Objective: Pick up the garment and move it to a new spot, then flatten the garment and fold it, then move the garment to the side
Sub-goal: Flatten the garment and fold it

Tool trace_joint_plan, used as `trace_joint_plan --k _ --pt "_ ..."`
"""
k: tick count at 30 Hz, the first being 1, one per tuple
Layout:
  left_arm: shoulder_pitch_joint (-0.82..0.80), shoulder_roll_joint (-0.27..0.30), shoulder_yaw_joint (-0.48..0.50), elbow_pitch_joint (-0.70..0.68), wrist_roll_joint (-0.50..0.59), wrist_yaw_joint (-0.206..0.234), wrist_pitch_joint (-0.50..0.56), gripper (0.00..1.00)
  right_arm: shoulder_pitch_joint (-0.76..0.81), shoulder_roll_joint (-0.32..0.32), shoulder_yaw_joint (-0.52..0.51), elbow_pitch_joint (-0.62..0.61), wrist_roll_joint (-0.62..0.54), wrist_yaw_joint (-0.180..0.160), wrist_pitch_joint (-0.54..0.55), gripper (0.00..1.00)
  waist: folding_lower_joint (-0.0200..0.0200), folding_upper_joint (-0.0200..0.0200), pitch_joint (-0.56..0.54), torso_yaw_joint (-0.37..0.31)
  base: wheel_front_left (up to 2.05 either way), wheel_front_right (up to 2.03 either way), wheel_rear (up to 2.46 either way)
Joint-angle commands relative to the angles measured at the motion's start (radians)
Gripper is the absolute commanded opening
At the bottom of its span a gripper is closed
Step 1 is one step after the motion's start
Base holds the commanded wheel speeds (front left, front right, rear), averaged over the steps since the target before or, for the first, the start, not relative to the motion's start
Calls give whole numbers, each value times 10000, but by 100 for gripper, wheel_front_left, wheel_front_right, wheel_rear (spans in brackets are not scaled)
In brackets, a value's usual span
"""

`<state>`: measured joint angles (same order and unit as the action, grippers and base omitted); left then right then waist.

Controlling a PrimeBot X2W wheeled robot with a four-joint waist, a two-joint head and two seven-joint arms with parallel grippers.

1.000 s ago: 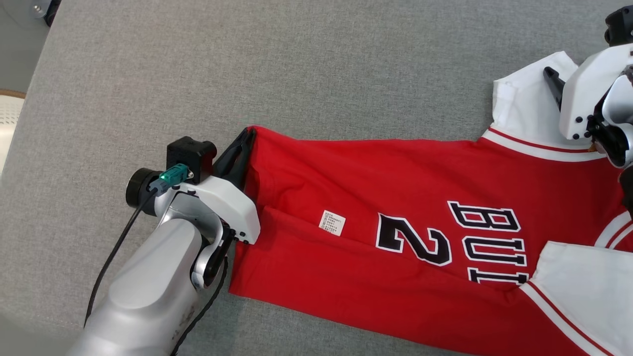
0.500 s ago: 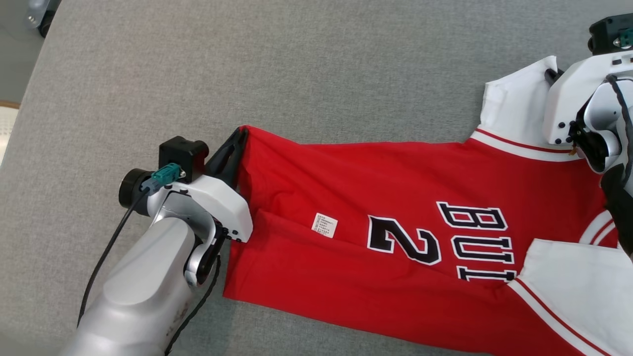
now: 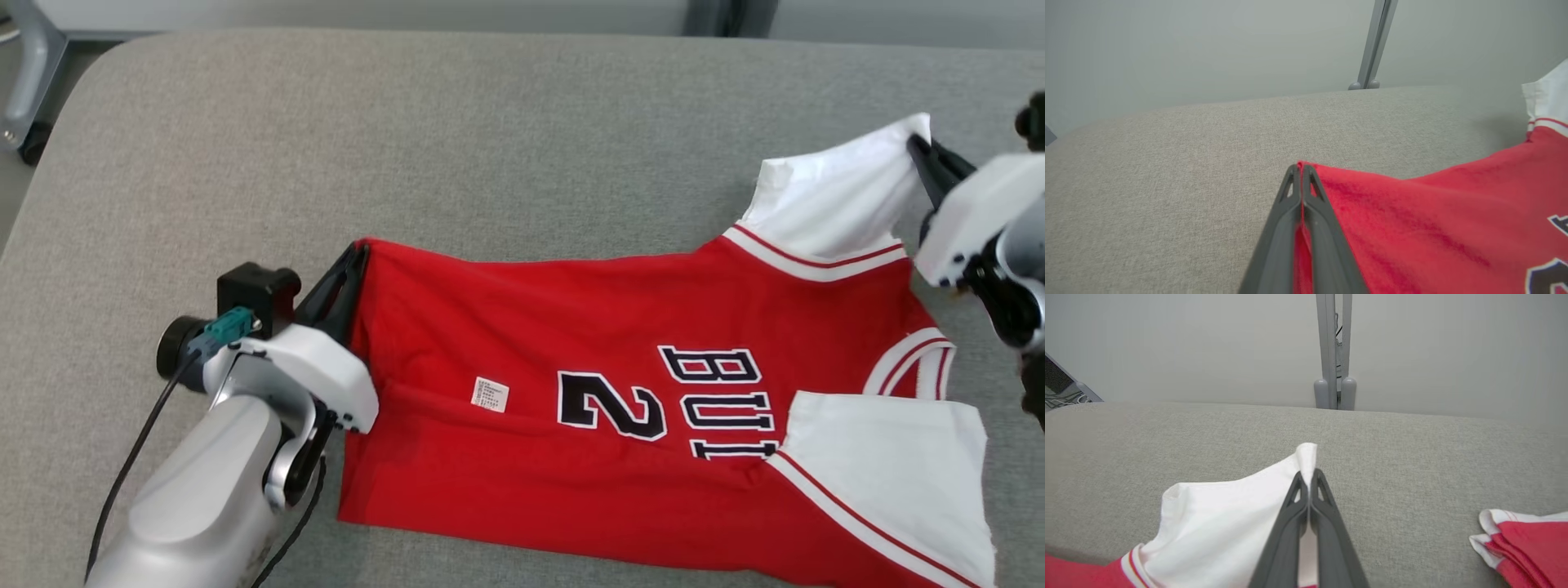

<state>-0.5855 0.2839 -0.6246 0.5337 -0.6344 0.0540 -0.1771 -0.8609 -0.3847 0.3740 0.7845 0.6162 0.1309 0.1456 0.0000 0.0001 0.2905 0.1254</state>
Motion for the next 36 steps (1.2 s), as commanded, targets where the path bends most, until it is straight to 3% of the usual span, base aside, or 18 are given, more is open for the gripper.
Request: trace_joint_plan --k 1,7,12,21,30,36 --pt "205 193 36 -115 -25 20 -22 0 404 -252 10 -327 258 -3 -127 0 0 -1 -257 -198 0 0 0" --pt "1125 765 67 -975 -138 275 113 0 2478 -907 -313 -2395 1196 -3 -528 0 0 -1 -719 -430 0 0 0" --pt "1942 1041 148 -1824 -296 595 211 0 4394 -905 -1042 -3941 1458 -3 -680 0 0 -1 -978 -534 0 0 0" --pt "3614 1200 306 -3119 -801 1260 170 0 7755 462 -2851 -5991 730 -1 -584 0 0 -1 -1108 -698 0 0 0" --pt "4199 1091 352 -3073 -1070 1430 25 0 8700 1528 -3540 -6457 -53 -1 -366 0 0 -1 -1151 -790 0 0 0" --pt "4584 1019 429 -3166 -1254 1430 -192 0 9012 1796 -3721 -6648 -471 -1 -341 0 0 -1 -1249 -744 0 0 0"
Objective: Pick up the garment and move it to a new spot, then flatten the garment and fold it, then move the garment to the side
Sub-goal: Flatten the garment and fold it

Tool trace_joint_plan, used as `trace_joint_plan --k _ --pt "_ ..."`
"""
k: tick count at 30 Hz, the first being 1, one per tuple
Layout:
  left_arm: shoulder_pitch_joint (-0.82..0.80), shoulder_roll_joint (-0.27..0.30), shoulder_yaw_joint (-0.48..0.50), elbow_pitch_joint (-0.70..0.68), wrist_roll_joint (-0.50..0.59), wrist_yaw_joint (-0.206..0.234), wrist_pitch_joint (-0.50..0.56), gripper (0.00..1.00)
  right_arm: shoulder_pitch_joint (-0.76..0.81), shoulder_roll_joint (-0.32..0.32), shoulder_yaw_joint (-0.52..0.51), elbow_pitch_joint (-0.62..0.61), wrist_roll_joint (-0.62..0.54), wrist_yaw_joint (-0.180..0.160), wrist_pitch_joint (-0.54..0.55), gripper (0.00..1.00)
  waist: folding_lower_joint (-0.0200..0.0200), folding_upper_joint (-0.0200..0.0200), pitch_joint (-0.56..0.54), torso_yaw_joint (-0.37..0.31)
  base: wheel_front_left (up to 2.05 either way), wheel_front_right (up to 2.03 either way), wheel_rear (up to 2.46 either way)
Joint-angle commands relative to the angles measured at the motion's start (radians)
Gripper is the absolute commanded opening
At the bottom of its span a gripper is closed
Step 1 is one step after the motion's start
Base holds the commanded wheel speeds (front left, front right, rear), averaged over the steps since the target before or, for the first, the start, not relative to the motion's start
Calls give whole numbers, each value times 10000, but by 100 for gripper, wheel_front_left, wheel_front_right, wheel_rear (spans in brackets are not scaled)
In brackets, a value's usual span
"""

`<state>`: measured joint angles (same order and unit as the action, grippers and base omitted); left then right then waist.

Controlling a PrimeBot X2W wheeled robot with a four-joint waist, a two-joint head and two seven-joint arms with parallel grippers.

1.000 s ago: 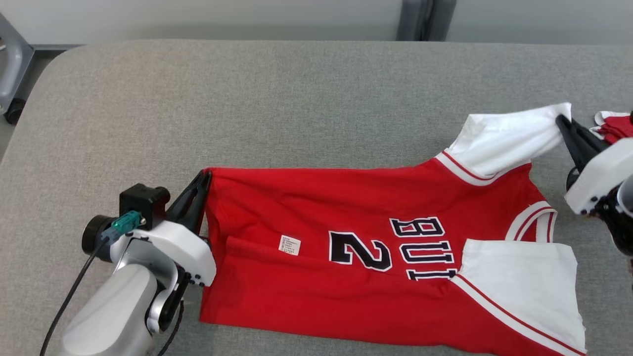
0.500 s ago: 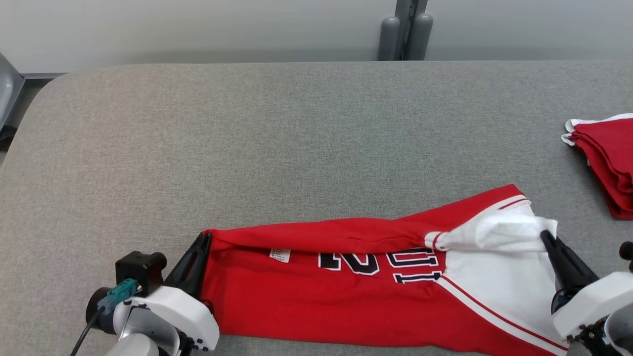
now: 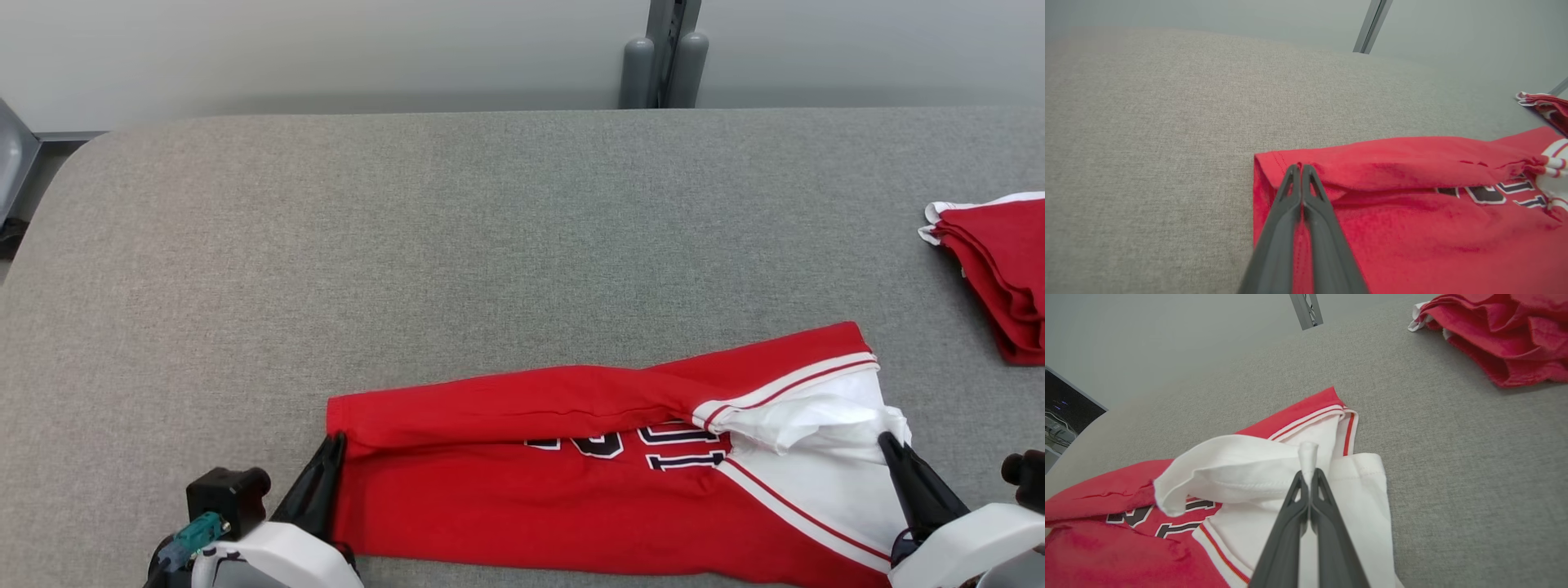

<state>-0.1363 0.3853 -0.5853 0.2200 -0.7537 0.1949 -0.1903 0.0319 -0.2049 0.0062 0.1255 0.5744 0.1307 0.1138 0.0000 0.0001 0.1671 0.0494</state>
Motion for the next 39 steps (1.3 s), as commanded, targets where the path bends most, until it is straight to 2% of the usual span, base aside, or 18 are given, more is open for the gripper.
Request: trace_joint_plan --k 1,6,8,9,12,13,14,16,23,28,33,39 --pt "167 -15 33 -28 -96 6 -75 0 143 25 -66 -80 -92 1 -36 0 0 -1 -36 31 0 0 0" --pt "432 -131 -32 130 -194 -3 -166 0 400 176 -188 -55 -331 1 -79 0 0 -1 -138 104 0 0 0" --pt "463 -215 -34 203 -248 -44 -208 72 539 213 -218 -36 -400 1 -113 4 0 -1 -181 138 0 0 0" --pt "484 -249 -27 234 -259 -57 -233 100 637 249 -267 -13 -402 1 -121 14 0 -1 -205 160 0 0 0" --pt "673 -247 74 302 -381 -13 -281 100 912 350 -460 11 -415 1 -203 47 0 -1 -261 196 0 0 0" --pt "750 -232 137 302 -436 20 -320 100 1017 362 -522 14 -462 1 -220 71 0 -1 -277 195 0 0 0" --pt "828 -207 217 275 -496 55 -355 100 1117 397 -600 17 -506 1 -244 85 0 -1 -295 190 0 0 0" --pt "1006 -154 393 175 -580 116 -430 100 1300 478 -716 1 -500 1 -276 100 0 -1 -337 178 0 0 0" --pt "1240 -154 941 -433 -397 353 -667 100 2027 523 -1335 -151 -539 1 -221 100 0 -1 -604 181 0 0 0" --pt "1196 -263 1102 -580 -55 471 -725 100 1979 489 -1783 -352 -923 1 -269 100 0 -1 -804 42 0 0 0" --pt "893 -546 1257 -537 148 519 -741 100 1498 359 -1629 -404 -1114 1 -37 100 0 -1 -942 11 0 0 0" --pt "630 -870 1337 -238 356 341 -747 100 489 99 -1246 339 -1299 1 156 100 0 -1 -1052 150 0 0 0"
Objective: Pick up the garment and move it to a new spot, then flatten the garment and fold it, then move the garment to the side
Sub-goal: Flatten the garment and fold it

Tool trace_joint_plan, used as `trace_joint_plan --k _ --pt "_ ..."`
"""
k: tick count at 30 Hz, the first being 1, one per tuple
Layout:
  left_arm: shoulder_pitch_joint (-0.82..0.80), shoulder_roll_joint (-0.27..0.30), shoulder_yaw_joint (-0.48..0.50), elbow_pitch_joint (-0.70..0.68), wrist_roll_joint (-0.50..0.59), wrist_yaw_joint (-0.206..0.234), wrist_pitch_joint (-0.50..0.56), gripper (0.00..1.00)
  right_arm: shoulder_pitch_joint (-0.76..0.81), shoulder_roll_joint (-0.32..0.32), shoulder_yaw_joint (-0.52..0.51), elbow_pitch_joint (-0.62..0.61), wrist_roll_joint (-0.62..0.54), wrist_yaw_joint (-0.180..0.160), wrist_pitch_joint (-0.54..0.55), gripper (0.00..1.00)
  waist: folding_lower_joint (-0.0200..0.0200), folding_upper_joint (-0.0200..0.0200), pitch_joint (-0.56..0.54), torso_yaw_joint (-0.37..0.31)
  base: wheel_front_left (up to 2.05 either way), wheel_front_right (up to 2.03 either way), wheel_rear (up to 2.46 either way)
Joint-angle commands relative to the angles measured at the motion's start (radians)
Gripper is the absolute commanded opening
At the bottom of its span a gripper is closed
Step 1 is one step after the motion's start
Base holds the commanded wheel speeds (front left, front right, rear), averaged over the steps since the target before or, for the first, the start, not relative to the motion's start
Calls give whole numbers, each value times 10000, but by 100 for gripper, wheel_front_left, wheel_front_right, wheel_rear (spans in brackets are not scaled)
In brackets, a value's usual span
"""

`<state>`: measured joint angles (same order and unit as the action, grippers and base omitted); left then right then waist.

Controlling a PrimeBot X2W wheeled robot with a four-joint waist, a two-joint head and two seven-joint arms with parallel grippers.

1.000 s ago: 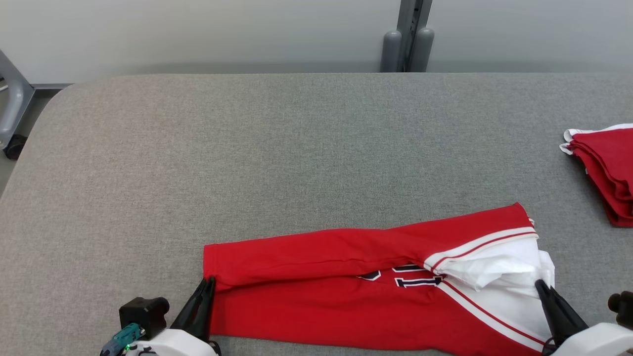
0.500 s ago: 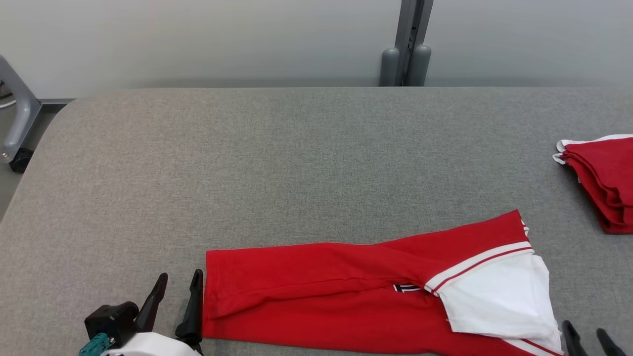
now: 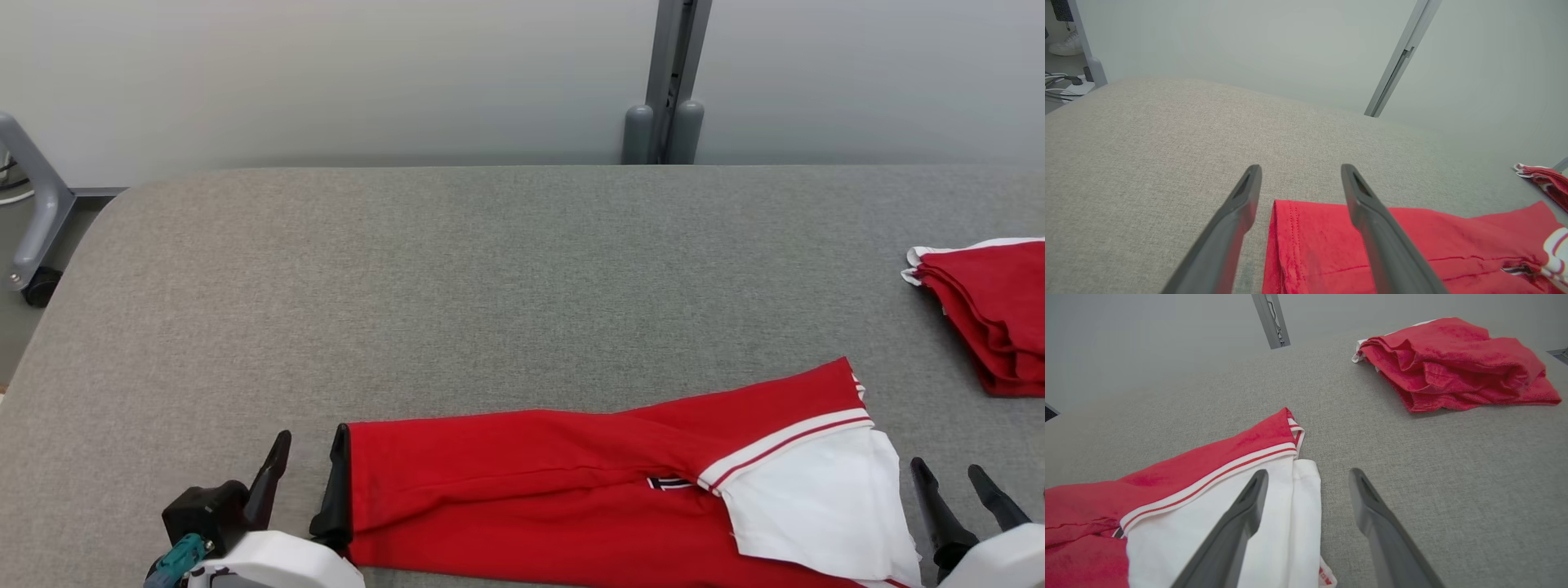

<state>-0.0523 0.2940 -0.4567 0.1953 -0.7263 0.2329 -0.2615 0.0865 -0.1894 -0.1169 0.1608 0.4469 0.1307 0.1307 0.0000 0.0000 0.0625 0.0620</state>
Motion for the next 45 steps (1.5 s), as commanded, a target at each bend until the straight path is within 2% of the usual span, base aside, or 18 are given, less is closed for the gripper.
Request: trace_joint_plan --k 1,9,16,24,27,31,32,33,34,35,37,38,39,45 --pt "-257 -1 57 61 128 -50 -37 100 -205 -93 67 200 -72 1 52 100 0 0 -6 79 0 0 0" --pt "-303 -253 358 299 458 -207 -39 100 -1377 -405 671 2323 -218 1 686 100 0 0 129 417 0 0 0" --pt "-372 -452 629 413 700 -352 -41 100 -2051 -440 1252 3693 420 1 1050 100 0 0 284 564 0 0 0" --pt "-379 -658 915 486 922 -506 -41 100 -2404 -410 2499 3637 1531 12 1274 100 0 0 369 543 0 0 0" --pt "-387 -702 1018 501 986 -563 -41 100 -2503 -505 2937 3670 1544 12 1375 100 0 0 388 501 0 0 0" --pt "-394 -760 1122 529 1084 -650 -42 100 -2812 -592 3376 3948 979 12 1386 100 0 0 425 441 0 0 0" --pt "-401 -780 1141 539 1105 -666 -42 100 -2908 -563 3471 4066 807 12 1399 81 0 0 436 430 0 0 0" --pt "-410 -800 1153 548 1115 -665 -42 100 -2998 -515 3565 4155 646 12 1416 49 0 0 447 422 0 0 0" --pt "-420 -816 1171 559 1131 -694 -42 100 -3095 -491 3637 4263 460 12 1405 39 0 0 459 417 0 0 0" --pt "-420 -816 1171 559 1131 -694 -42 100 -3095 -491 3637 4263 460 12 1405 39 0 0 459 417 0 0 0" --pt "-443 -856 1200 583 1176 -729 -42 100 -3265 -488 3761 4489 49 9 1356 20 0 0 477 411 0 0 0" --pt "-449 -876 1218 600 1199 -745 -42 100 -3343 -456 3758 4594 -82 2 1289 15 0 0 486 409 0 0 0" --pt "-443 -894 1233 617 1215 -757 -42 100 -3417 -432 3744 4711 -161 -1 1258 0 0 0 490 408 0 0 0" --pt "-387 -986 1327 704 1305 -820 -42 100 -3788 -563 3384 4760 -149 -14 729 0 0 0 461 339 0 0 0"
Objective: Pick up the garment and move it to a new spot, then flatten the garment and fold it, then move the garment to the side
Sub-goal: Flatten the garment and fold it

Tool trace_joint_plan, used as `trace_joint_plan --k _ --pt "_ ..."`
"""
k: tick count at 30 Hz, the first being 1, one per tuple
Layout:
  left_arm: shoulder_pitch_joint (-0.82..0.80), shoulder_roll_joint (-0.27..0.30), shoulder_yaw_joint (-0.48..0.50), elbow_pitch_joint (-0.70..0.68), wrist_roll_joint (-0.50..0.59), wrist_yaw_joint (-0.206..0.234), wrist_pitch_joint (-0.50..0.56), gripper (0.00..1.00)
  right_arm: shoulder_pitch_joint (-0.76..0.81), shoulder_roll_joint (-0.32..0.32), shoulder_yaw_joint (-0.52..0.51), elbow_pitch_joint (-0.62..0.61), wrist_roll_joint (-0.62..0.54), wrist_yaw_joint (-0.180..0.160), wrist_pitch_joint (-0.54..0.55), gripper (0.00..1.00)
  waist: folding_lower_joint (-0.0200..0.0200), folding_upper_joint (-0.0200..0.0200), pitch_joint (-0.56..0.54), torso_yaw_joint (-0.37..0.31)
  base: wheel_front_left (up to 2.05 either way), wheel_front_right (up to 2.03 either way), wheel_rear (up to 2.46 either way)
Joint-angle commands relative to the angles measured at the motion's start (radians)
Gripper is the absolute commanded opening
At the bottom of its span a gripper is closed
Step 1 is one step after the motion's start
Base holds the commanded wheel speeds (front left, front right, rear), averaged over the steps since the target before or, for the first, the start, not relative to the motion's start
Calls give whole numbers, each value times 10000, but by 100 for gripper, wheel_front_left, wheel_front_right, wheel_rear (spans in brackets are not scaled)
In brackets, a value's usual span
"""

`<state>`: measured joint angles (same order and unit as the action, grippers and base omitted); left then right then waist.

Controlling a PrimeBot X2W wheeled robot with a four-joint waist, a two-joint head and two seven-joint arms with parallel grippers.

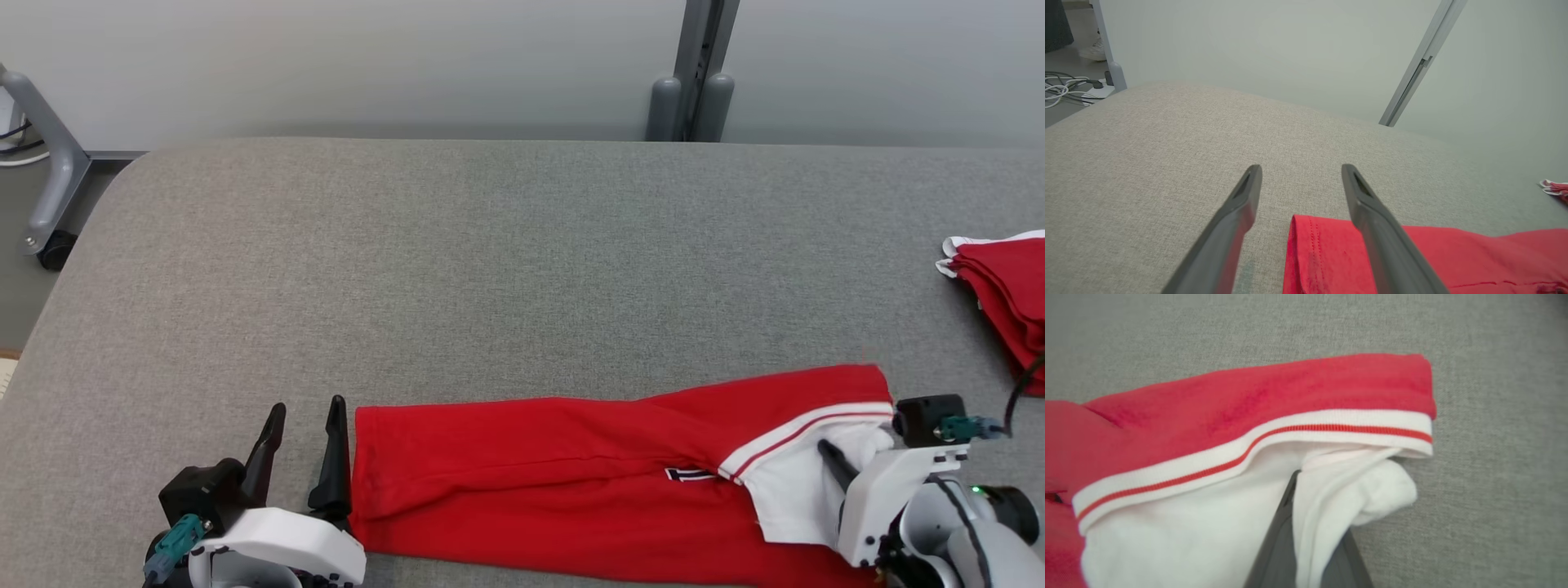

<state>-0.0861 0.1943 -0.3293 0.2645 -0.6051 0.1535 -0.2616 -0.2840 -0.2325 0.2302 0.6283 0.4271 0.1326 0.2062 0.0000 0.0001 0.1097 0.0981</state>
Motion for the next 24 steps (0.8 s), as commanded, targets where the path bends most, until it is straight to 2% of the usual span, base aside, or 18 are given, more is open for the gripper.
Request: trace_joint_plan --k 1,11,16,24 --pt "-22 0 64 11 106 -46 -40 100 -87 -239 -182 -5 134 -34 -80 0 0 -1 -24 -56 0 0 0" --pt "25 -109 72 35 284 -204 -39 100 474 -1395 -1664 -1733 475 -21 39 0 0 -1 -82 -659 0 0 0" --pt "-75 -174 11 125 354 -271 -39 100 910 -1245 -1993 -3037 653 -20 523 0 0 -1 -93 -929 0 0 0" --pt "-199 -186 -101 252 386 -337 -39 100 1602 -629 -1144 -5146 1319 -18 1462 0 0 -1 -161 -1095 0 0 0"
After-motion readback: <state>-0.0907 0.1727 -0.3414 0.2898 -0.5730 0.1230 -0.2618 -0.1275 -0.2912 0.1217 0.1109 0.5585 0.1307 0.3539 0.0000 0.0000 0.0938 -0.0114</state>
